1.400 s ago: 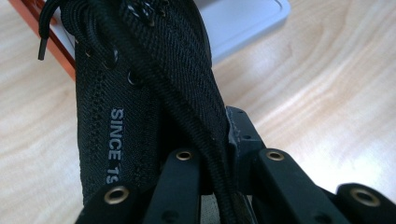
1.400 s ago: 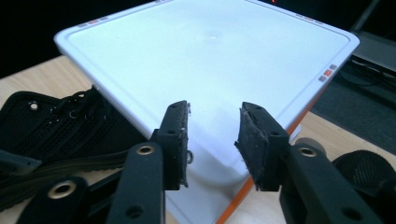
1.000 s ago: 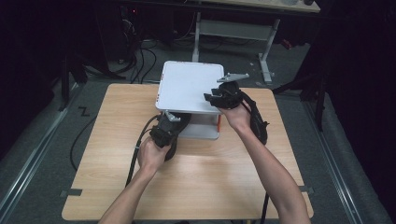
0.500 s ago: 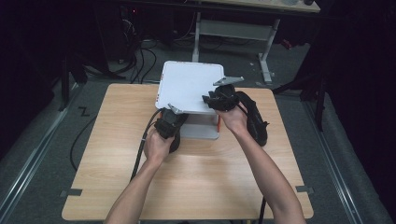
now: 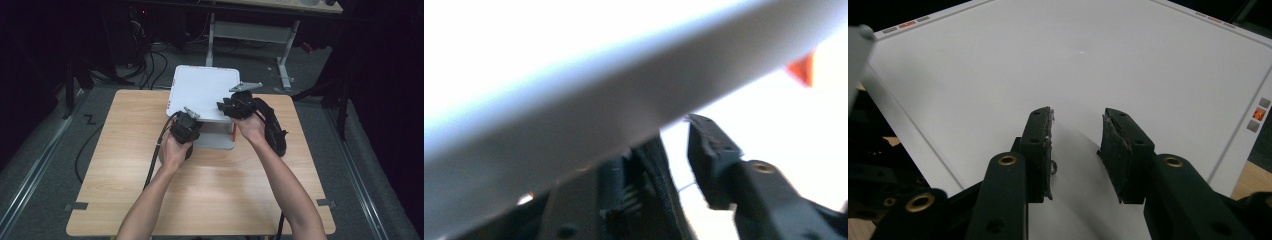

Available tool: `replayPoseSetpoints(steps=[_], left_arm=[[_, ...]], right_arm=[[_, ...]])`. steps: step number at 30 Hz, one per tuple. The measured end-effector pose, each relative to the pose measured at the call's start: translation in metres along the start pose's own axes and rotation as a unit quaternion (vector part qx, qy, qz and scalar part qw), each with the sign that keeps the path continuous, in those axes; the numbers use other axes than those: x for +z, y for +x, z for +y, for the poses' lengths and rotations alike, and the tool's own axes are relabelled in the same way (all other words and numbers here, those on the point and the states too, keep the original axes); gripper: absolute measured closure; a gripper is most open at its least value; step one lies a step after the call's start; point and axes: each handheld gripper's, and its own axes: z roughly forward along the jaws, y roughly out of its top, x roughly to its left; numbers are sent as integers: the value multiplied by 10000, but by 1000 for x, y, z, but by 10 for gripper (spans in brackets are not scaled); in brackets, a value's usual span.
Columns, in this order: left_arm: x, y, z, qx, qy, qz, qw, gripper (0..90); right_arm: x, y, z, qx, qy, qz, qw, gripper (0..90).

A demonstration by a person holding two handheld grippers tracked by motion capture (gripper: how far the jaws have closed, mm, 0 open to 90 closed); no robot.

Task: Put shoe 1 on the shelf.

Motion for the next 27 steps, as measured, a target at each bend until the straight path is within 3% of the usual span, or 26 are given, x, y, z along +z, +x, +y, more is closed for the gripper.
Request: replayPoseSetpoints(steps=[3, 6, 8, 10, 11, 17, 18, 20, 22, 25, 27], left_arm=[[-4, -1, -1, 127, 95, 26, 9999, 485], [-13, -2, 4, 28, -59, 22, 10000, 414], [-19, -3, 7, -106, -22, -115, 9999, 409], [-24, -4, 8, -20, -52, -45, 10000, 373], [-27, -4, 10, -29, -76, -9, 10000, 312], [-55, -2, 18, -84, -275, -87, 9995, 230], [-66, 1, 15, -77, -297, -92, 9995, 228], [-71, 4, 12, -77, -311, -100, 9994, 223], [-80, 10, 1, -52, -306, 21, 9995, 216], [-78, 15, -14, -155, -149, 101, 9997, 192], [-72, 18, -24, -114, -49, 238, 9996, 191]], right_arm=[[1, 0, 1, -11, -10, -33, 10000, 649], [2, 1, 0, 4, -51, -58, 10000, 650], [3, 1, 0, -7, -77, -47, 10000, 651], [3, 1, 0, -6, -88, -59, 9999, 651], [3, 1, -1, 0, -99, -47, 9999, 651], [3, -2, 1, 32, -30, 39, 10000, 651], [3, -2, 0, 27, -55, 57, 10000, 650], [3, -2, 0, 26, -58, 58, 10000, 651], [3, -2, 0, 25, -61, 65, 10000, 650], [3, -2, 0, 28, -69, 69, 9999, 651], [4, -3, 0, 9, -79, 64, 9999, 651]])
